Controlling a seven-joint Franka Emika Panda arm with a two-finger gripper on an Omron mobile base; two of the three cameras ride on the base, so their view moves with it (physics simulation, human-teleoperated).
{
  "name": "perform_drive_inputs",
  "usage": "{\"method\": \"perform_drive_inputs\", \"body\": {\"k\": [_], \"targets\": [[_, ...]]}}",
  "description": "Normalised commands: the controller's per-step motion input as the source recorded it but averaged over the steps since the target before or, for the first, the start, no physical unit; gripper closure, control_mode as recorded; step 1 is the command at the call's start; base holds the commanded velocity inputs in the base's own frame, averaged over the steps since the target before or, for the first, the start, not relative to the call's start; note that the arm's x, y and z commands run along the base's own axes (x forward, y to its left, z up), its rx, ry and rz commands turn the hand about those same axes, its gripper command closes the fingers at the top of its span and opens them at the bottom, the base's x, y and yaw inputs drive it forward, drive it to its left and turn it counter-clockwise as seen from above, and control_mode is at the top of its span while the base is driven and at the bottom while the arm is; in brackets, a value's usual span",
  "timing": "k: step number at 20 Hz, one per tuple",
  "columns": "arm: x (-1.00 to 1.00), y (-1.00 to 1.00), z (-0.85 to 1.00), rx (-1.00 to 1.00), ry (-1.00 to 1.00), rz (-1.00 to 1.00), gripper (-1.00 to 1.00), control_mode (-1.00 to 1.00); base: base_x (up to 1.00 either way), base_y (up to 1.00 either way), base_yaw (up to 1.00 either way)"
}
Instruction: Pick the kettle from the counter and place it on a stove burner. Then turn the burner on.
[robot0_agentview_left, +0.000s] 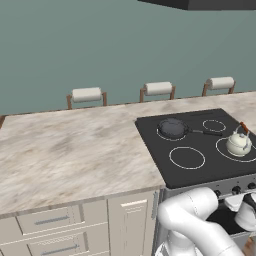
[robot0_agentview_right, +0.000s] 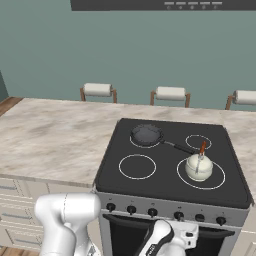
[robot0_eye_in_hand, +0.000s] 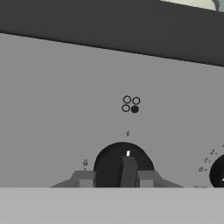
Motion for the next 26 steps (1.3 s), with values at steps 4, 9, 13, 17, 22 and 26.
{"method": "perform_drive_inputs", "body": {"k": [4, 9, 13, 17, 22, 26], "targets": [[0.0, 0.0, -0.1, 0.0, 0.0, 0.42, 1.0, -1.0, 0.0, 0.0, 0.0], [0.0, 0.0, -0.22, -0.02, 0.0, 0.53, 1.0, -1.0, 0.0, 0.0, 0.0], [0.0, 0.0, -0.3, -0.06, 0.0, 0.55, 1.0, -1.0, 0.0, 0.0, 0.0], [0.0, 0.0, -0.43, -0.12, 0.0, 0.52, 1.0, -1.0, 0.0, 0.0, 0.0], [0.03, 0.05, -0.48, -0.17, 0.0, 0.46, 1.0, -1.0, 0.0, 0.0, 0.0], [0.04, 0.17, -0.56, -0.22, -0.08, 0.52, 1.0, -1.0, 0.0, 0.0, 0.0]]}}
